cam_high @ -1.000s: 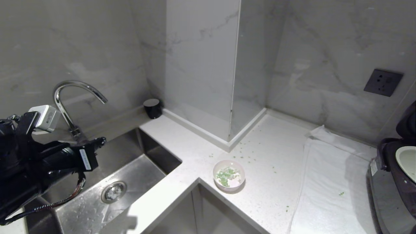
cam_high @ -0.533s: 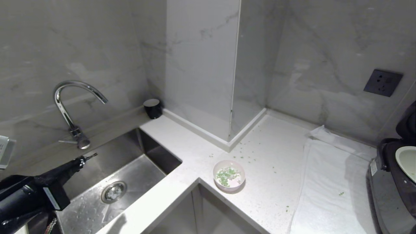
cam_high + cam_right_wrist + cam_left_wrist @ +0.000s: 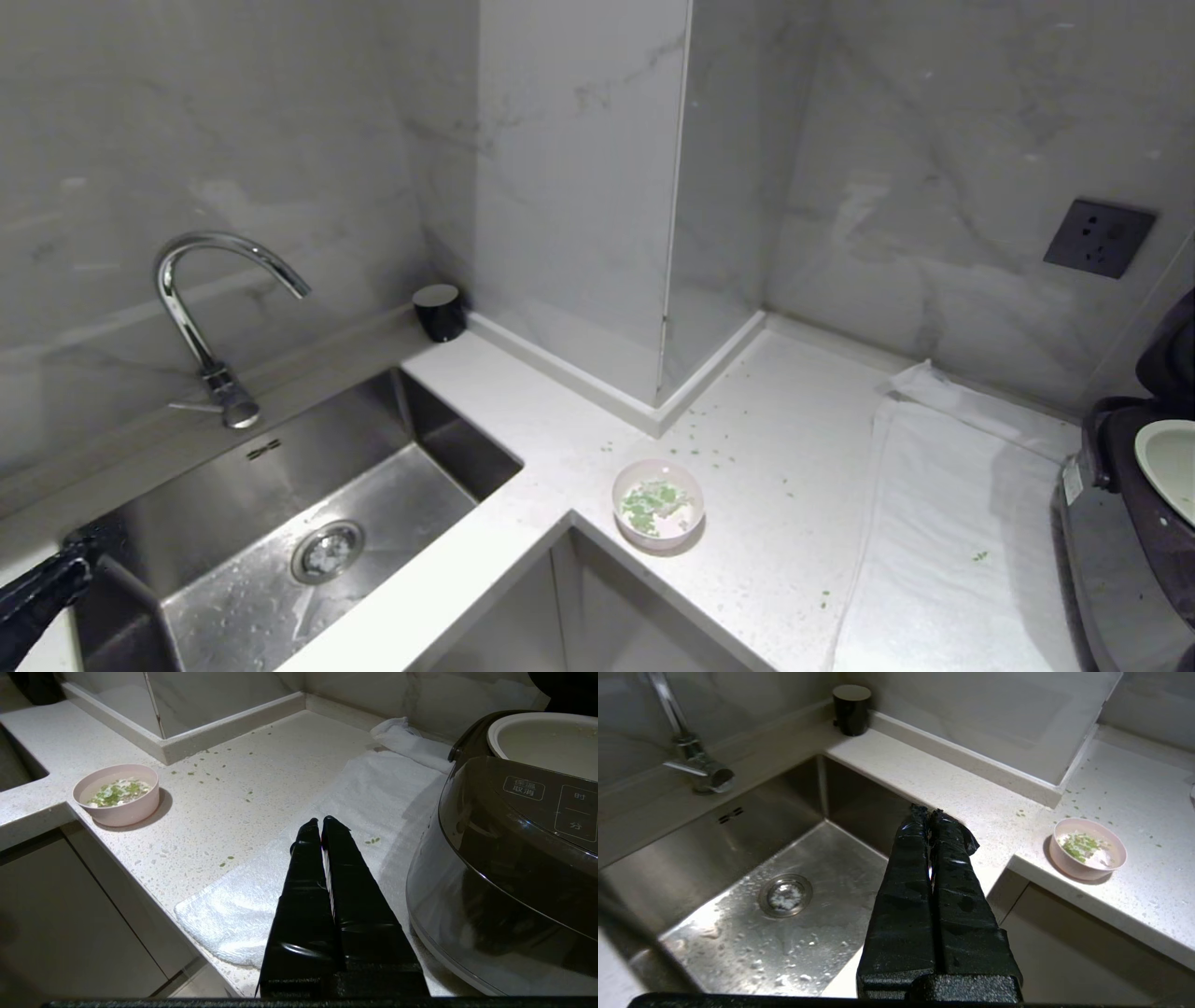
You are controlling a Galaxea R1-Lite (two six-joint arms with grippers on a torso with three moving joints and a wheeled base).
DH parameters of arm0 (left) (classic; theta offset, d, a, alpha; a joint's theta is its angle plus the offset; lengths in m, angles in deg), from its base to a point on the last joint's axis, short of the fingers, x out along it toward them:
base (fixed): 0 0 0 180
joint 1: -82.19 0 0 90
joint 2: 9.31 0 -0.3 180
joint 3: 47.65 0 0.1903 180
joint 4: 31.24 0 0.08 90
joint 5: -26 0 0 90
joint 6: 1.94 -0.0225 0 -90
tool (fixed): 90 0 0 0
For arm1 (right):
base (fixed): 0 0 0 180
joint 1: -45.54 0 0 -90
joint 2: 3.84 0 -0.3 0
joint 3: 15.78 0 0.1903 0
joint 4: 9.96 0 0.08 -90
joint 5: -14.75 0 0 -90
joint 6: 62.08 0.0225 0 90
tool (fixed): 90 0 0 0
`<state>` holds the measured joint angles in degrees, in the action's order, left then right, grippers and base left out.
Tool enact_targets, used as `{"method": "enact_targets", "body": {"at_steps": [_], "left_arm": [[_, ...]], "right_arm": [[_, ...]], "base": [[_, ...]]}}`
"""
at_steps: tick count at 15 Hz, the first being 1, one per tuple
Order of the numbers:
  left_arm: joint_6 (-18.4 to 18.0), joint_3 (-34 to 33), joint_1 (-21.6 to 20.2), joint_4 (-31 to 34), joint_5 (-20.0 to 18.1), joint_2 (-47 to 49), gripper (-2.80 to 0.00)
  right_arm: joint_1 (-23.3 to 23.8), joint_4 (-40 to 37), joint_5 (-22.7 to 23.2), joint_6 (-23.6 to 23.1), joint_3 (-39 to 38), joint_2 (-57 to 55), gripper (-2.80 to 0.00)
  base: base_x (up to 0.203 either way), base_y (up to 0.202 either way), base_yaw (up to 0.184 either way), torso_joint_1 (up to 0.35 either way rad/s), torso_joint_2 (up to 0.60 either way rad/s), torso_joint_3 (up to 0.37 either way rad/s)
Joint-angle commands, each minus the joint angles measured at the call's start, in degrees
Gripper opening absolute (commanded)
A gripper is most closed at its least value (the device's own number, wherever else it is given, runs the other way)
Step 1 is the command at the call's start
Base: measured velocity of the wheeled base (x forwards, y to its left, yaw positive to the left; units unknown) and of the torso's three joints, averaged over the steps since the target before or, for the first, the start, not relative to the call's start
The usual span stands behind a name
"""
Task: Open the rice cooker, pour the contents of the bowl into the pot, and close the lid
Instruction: Pick up the bowl on the table
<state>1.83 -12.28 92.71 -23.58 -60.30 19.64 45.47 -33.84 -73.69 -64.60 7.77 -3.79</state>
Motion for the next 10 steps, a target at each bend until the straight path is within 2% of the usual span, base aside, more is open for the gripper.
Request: {"method": "enact_targets", "body": {"at_steps": [1,2,3,5,7,10], "left_arm": [[-1.1,3.8,-2.0,12.7,2.3,-12.3,-2.8],[-1.8,4.9,-2.5,14.7,7.1,-12.9,-2.8],[-3.1,5.5,-3.5,15.0,9.5,-12.9,-2.8],[-4.5,7.0,-8.6,15.2,9.4,-12.8,-2.8],[-6.7,7.0,-14.1,15.1,6.9,-13.7,-2.8],[-7.2,1.4,-13.4,13.2,3.8,-15.1,-2.8]], "right_arm": [[0.0,0.0,0.0,0.0,0.0,0.0,-2.8],[0.0,0.0,0.0,0.0,0.0,0.0,-2.8],[0.0,0.0,0.0,0.1,0.0,0.0,-2.8],[0.0,0.0,0.0,0.0,0.0,0.0,-2.8],[0.0,0.0,0.0,0.0,0.0,0.0,-2.8],[0.0,0.0,0.0,0.0,0.0,0.0,-2.8]], "base": [[0.0,0.0,0.0,0.0,0.0,0.0],[0.0,0.0,0.0,0.0,0.0,0.0],[0.0,0.0,0.0,0.0,0.0,0.0],[0.0,0.0,0.0,0.0,0.0,0.0],[0.0,0.0,0.0,0.0,0.0,0.0],[0.0,0.0,0.0,0.0,0.0,0.0]]}}
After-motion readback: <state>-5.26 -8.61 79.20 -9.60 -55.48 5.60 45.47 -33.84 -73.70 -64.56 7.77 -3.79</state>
